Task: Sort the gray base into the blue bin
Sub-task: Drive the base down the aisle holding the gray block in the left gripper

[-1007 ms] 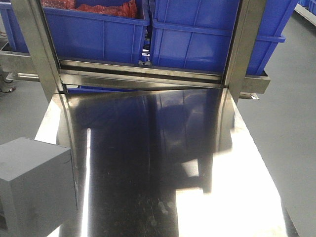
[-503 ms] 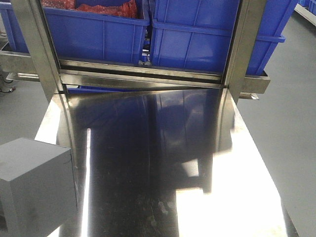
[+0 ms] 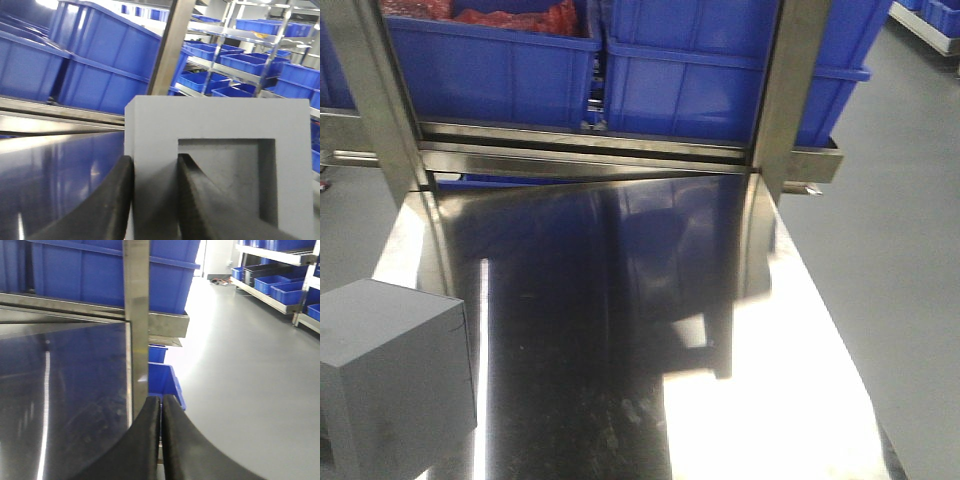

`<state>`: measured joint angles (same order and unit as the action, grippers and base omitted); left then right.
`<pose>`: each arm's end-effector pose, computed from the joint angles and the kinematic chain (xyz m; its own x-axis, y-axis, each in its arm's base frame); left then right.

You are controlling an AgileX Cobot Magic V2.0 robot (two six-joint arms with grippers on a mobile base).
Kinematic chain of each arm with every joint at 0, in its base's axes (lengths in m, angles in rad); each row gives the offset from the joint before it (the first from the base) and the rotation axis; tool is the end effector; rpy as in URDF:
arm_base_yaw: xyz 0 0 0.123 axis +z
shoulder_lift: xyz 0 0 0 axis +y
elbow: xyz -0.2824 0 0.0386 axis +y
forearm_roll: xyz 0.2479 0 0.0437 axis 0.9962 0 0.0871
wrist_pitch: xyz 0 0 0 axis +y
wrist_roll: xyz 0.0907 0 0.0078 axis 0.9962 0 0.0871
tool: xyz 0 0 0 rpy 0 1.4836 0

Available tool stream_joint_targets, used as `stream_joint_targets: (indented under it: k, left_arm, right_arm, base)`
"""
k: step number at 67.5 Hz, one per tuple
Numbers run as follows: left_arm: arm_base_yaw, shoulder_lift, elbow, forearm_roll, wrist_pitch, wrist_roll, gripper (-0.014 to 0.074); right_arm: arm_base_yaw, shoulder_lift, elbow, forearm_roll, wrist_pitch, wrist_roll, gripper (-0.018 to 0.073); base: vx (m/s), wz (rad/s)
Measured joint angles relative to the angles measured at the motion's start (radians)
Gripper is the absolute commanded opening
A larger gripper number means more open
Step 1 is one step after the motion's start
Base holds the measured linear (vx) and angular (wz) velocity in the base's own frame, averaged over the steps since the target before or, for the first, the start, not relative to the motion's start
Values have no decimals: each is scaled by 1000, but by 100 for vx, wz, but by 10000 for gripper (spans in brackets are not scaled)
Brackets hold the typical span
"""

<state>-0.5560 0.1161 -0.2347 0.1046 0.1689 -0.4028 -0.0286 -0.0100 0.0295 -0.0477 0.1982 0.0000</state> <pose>0.0483 -0.0281 0.2701 -0.1207 -0.2725 -0.9546 0.4994 0.8143 -0.2956 0.0561 -0.0025 0.1857 -0.1315 -0.0430 -0.9904 0.0318 0.9984 -0.0476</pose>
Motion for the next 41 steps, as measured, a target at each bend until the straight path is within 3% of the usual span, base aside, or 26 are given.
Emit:
stream_joint_targets:
  k: [19,41]
  left_arm:
    - [0,-1,0,0,0,0,-7]
    - [0,-3,0,0,0,0,-7]
  right_arm:
    - [0,0,0,0,0,0,-5]
    - [0,0,0,0,0,0,-5]
  base:
    - [-7,-41]
    - [-6,-73]
